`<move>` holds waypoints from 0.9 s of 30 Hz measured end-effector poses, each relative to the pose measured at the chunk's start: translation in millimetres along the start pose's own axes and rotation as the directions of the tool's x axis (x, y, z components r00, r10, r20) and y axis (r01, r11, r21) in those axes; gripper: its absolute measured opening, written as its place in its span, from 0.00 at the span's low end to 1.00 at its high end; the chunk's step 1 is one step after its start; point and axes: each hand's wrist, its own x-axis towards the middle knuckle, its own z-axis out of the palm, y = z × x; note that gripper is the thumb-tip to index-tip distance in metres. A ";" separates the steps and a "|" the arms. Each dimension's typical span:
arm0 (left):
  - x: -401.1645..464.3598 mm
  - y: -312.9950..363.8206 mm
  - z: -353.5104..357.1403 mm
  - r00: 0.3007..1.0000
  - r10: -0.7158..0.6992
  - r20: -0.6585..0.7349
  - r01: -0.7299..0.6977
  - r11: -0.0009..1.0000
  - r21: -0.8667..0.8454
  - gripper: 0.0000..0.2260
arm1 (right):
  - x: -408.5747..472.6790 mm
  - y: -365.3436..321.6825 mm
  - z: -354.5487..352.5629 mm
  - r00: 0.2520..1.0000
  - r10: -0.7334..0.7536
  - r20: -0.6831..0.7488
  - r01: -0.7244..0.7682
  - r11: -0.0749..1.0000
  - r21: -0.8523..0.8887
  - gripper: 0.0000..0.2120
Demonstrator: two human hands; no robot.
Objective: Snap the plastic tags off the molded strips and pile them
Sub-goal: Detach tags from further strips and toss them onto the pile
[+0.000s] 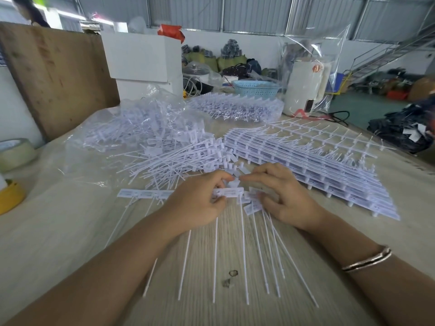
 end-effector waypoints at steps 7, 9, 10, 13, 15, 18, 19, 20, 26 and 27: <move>-1.1 8.6 0.9 1.000 0.021 0.021 -0.020 0.999 -0.040 0.15 | 4.4 -7.3 7.9 0.990 -0.137 -0.047 0.124 0.969 -0.215 0.14; 0.8 8.7 -4.4 0.997 0.029 0.066 -0.028 0.999 -0.016 0.16 | 3.4 -4.8 5.8 0.989 -0.135 -0.061 0.120 0.970 -0.213 0.13; 2.4 8.3 -8.9 0.994 0.032 0.109 -0.034 0.999 0.021 0.16 | 3.0 -4.3 5.3 0.989 -0.129 -0.075 0.111 0.971 -0.211 0.13; 10.7 5.8 -27.6 0.960 0.004 0.281 -0.059 0.981 0.187 0.17 | 3.4 -4.3 6.0 0.986 -0.107 -0.125 0.080 0.975 -0.207 0.11; 16.5 4.1 -39.8 0.942 0.057 0.330 -0.185 0.910 0.372 0.16 | 3.1 -3.9 5.2 0.983 -0.105 -0.149 0.073 0.975 -0.208 0.10; 19.2 -0.8 -50.0 0.905 0.290 0.310 -0.421 0.710 0.565 0.15 | 2.6 -4.3 4.8 0.972 -0.143 -0.186 0.097 0.967 -0.235 0.12; 17.7 -3.2 -51.6 0.894 0.324 0.309 -0.447 0.701 0.556 0.15 | 2.8 -3.8 4.9 0.966 -0.158 -0.205 0.106 0.965 -0.242 0.12; 15.8 -6.6 -52.6 0.893 0.324 0.312 -0.447 0.715 0.537 0.15 | 3.1 -2.9 5.4 0.959 -0.169 -0.227 0.112 0.963 -0.246 0.11; 1.0 -32.4 -53.2 0.951 0.105 0.292 -0.196 0.932 0.305 0.14 | 1.9 5.1 4.4 0.946 -0.183 -0.266 0.112 0.959 -0.261 0.10; -1.5 -35.0 -54.2 0.957 0.089 0.277 -0.159 0.958 0.241 0.14 | 2.0 5.5 3.9 0.948 -0.181 -0.261 0.112 0.959 -0.259 0.10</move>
